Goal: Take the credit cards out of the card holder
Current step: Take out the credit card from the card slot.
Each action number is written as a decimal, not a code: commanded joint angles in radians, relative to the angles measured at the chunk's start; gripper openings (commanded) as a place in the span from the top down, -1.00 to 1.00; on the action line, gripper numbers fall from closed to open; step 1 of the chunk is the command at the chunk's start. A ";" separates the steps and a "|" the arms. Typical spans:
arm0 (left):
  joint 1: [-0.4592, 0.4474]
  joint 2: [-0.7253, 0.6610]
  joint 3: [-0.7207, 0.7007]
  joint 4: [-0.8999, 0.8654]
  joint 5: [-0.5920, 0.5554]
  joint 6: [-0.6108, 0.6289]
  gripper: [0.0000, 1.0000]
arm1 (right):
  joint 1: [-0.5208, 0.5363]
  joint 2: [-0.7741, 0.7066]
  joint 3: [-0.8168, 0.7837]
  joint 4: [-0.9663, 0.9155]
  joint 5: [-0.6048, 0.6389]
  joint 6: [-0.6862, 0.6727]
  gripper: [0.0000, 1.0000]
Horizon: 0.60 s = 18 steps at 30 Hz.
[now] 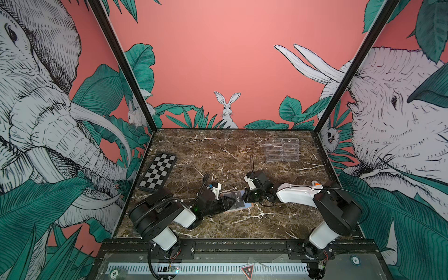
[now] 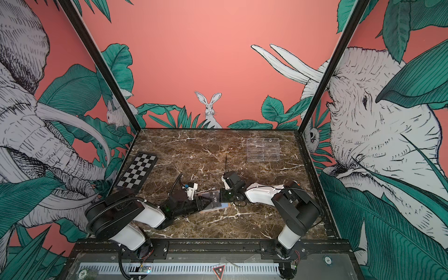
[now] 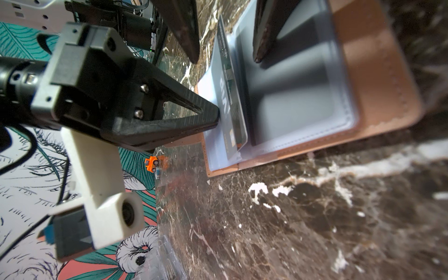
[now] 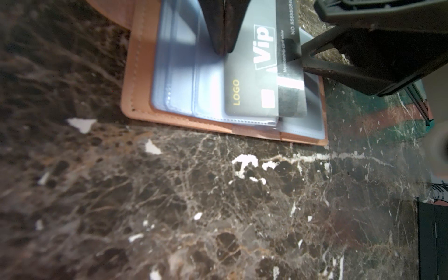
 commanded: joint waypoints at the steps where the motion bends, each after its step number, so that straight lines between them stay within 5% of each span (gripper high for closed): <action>1: -0.001 0.056 -0.005 -0.036 -0.009 -0.017 0.28 | 0.020 0.017 -0.013 0.021 -0.008 0.012 1.00; 18: -0.002 0.115 -0.016 0.026 -0.021 -0.042 0.97 | 0.026 0.020 -0.008 0.010 -0.004 0.006 1.00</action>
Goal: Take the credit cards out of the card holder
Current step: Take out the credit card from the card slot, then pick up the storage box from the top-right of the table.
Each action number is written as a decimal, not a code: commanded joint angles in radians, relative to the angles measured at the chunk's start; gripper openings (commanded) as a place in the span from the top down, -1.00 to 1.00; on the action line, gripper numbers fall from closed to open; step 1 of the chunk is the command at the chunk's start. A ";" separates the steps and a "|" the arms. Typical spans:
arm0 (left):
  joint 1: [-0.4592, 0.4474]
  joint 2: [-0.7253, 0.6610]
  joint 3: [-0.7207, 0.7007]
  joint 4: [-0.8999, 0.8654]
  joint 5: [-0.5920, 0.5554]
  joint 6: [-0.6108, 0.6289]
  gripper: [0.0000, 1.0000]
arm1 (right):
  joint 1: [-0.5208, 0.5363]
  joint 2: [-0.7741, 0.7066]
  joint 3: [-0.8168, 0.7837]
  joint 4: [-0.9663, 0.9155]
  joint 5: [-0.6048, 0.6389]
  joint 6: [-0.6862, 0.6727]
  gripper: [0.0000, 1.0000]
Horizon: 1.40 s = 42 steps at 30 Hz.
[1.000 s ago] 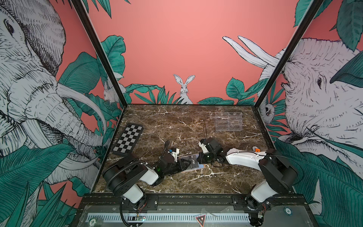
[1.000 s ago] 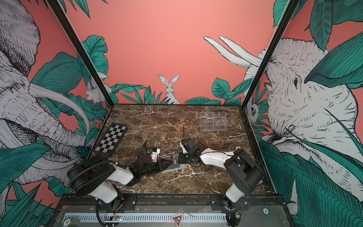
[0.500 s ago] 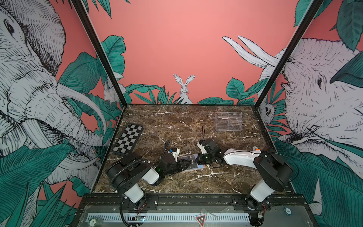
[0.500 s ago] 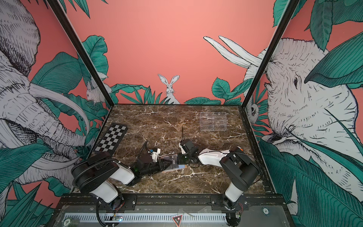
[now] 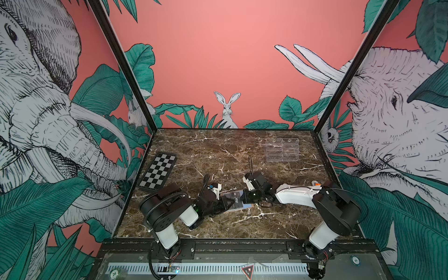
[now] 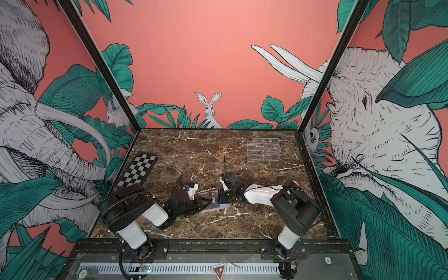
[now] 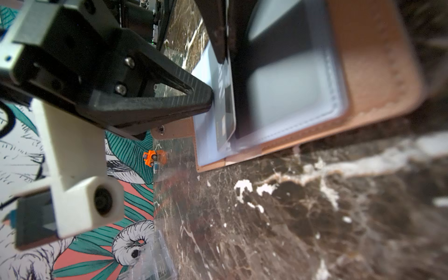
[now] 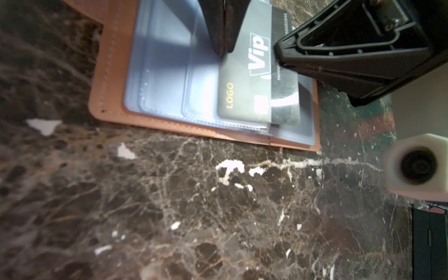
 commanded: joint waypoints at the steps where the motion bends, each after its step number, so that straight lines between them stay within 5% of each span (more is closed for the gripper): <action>1: -0.001 0.011 -0.026 -0.077 -0.021 -0.002 1.00 | 0.006 0.014 -0.006 -0.005 -0.003 -0.001 1.00; 6: -0.002 -0.064 -0.046 -0.148 -0.040 -0.005 1.00 | 0.004 0.002 -0.004 -0.021 0.002 -0.002 1.00; 16: 0.033 -0.534 0.014 -0.745 -0.109 0.111 1.00 | -0.029 -0.035 0.031 -0.093 -0.029 -0.016 0.95; 20: 0.072 -0.660 0.021 -0.827 -0.110 0.113 1.00 | -0.046 -0.085 0.081 -0.152 -0.044 -0.028 0.85; 23: 0.099 -0.721 0.034 -0.812 -0.102 0.098 1.00 | -0.078 -0.125 0.097 -0.105 -0.131 0.010 0.57; 27: 0.117 -0.762 0.091 -0.789 -0.095 0.107 1.00 | -0.130 -0.217 0.129 -0.136 -0.134 0.026 -0.36; 30: 0.169 -0.755 0.114 -0.715 -0.074 0.087 1.00 | -0.180 -0.272 0.165 -0.214 -0.094 0.004 -0.78; 42: 0.230 -0.573 0.199 -0.311 -0.006 0.020 1.00 | -0.441 -0.205 0.398 -0.579 -0.015 -0.222 -0.92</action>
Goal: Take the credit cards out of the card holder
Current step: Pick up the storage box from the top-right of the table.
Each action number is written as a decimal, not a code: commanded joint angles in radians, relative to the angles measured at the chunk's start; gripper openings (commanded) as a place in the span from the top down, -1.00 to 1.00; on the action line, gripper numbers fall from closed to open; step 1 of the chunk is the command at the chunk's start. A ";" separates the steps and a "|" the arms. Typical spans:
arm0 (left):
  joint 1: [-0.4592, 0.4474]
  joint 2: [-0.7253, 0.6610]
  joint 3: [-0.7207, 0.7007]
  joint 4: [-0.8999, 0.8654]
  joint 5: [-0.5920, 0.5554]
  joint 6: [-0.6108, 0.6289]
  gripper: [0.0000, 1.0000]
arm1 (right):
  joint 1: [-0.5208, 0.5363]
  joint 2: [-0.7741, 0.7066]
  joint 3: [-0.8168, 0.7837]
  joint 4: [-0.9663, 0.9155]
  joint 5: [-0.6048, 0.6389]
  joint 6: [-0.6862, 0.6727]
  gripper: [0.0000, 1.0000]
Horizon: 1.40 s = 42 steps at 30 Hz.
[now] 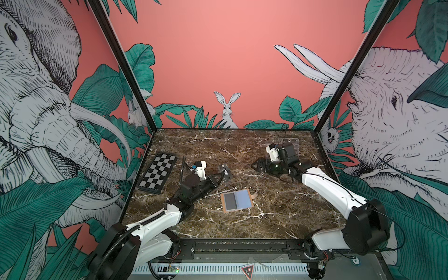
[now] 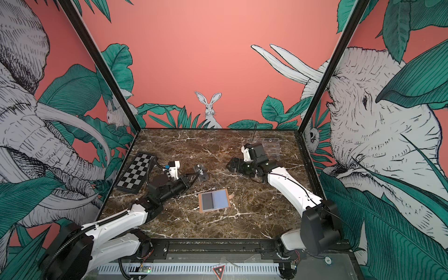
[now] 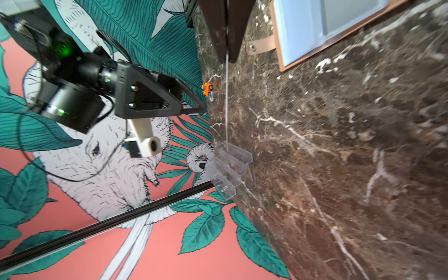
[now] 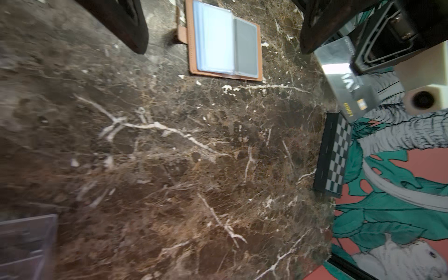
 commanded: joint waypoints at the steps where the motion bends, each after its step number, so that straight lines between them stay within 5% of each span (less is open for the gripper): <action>1: 0.009 0.029 0.031 0.165 0.013 -0.012 1.00 | -0.079 0.036 0.087 -0.164 0.056 -0.133 -0.92; 7: 0.010 0.092 0.073 0.224 0.028 0.013 1.00 | -0.306 0.142 0.302 -0.292 0.122 -0.303 -0.88; 12: 0.009 0.145 0.107 0.256 0.056 0.012 1.00 | -0.401 0.291 0.505 -0.395 0.303 -0.456 -0.78; 18: 0.009 0.189 0.153 0.235 0.089 0.020 1.00 | -0.493 0.436 0.616 -0.383 0.296 -0.538 -0.60; 30: 0.009 0.232 0.199 0.218 0.106 0.023 1.00 | -0.526 0.662 0.798 -0.318 0.240 -0.617 -0.34; 42: 0.010 0.227 0.210 0.148 0.088 0.032 1.00 | -0.530 0.905 1.143 -0.466 0.269 -0.669 -0.13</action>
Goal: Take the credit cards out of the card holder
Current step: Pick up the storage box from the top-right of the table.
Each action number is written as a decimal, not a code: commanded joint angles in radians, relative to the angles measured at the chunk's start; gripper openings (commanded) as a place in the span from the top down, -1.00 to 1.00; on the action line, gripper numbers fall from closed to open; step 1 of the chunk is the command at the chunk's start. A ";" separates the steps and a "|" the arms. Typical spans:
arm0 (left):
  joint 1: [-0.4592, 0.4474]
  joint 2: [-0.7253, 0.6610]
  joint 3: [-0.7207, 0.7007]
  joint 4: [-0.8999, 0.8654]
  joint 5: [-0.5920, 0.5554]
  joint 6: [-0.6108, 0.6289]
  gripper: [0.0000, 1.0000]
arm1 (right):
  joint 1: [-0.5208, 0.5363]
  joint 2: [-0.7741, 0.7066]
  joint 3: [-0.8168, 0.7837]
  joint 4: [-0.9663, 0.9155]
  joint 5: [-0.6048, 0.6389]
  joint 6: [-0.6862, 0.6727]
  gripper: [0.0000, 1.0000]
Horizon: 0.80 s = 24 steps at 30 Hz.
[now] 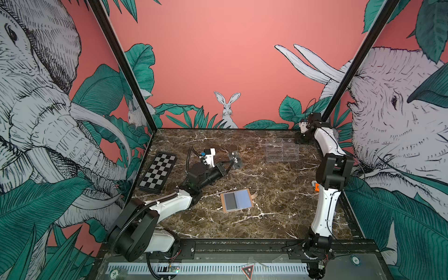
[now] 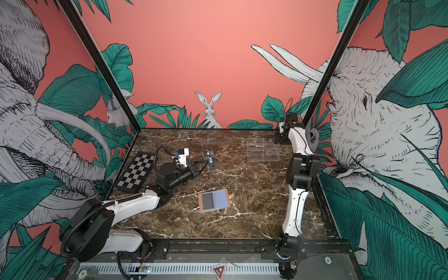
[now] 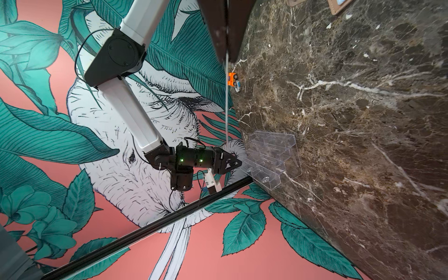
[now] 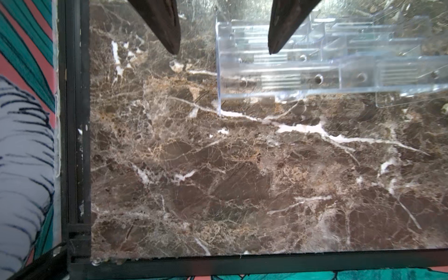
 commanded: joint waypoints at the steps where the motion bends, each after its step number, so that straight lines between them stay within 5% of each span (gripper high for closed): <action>1: 0.006 -0.013 0.031 -0.018 -0.002 0.018 1.00 | -0.005 0.027 0.074 -0.058 0.005 -0.027 -0.13; 18: 0.007 0.030 0.056 -0.001 0.041 -0.013 1.00 | -0.005 0.126 0.184 -0.086 0.009 -0.031 -0.04; 24: 0.006 0.033 0.068 -0.006 0.047 -0.019 1.00 | -0.006 0.139 0.192 -0.086 0.006 -0.040 0.20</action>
